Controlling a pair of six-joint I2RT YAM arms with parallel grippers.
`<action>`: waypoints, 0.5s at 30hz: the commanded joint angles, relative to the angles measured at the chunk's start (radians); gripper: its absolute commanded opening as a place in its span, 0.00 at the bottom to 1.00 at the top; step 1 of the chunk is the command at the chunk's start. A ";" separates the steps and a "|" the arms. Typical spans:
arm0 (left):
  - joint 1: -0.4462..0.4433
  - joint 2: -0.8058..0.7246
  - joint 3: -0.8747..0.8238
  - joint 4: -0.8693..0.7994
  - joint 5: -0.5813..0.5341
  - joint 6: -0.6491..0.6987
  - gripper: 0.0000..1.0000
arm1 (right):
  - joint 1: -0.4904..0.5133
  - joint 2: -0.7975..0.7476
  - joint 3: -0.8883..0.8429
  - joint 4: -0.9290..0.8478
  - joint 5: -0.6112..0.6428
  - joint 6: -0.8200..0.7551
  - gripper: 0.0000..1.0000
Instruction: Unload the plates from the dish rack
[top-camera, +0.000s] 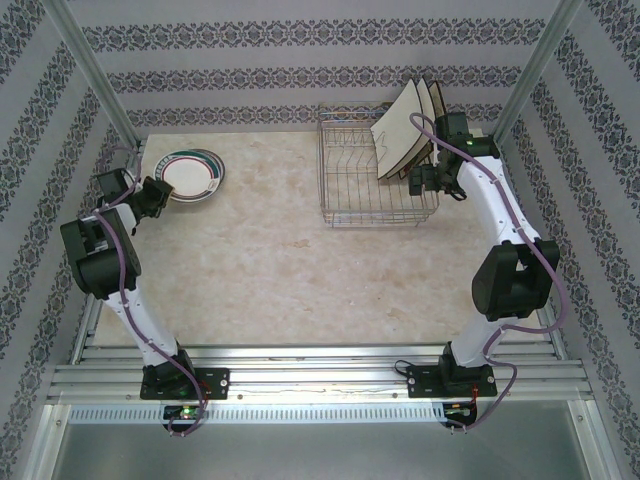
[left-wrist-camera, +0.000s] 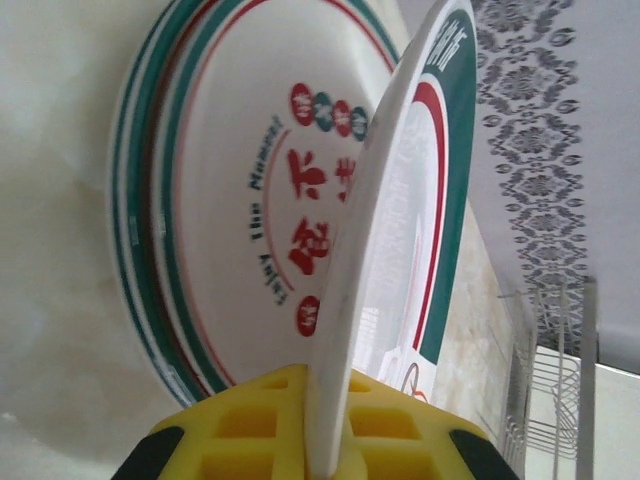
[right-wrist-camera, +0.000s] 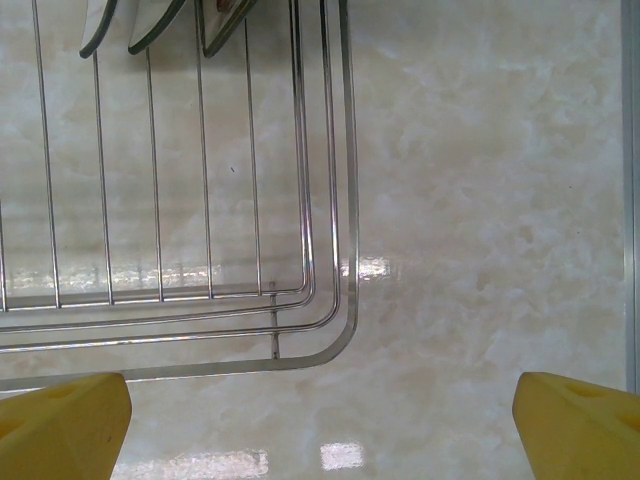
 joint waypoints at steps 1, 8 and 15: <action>0.013 0.004 0.023 0.044 -0.012 -0.001 0.00 | -0.003 -0.006 -0.006 0.004 -0.010 -0.014 0.98; 0.018 0.025 0.037 0.025 -0.027 0.011 0.00 | -0.003 -0.004 -0.009 0.008 -0.014 -0.017 0.98; 0.021 0.047 0.052 0.006 -0.043 0.027 0.00 | -0.001 -0.002 -0.018 0.020 -0.019 -0.011 0.98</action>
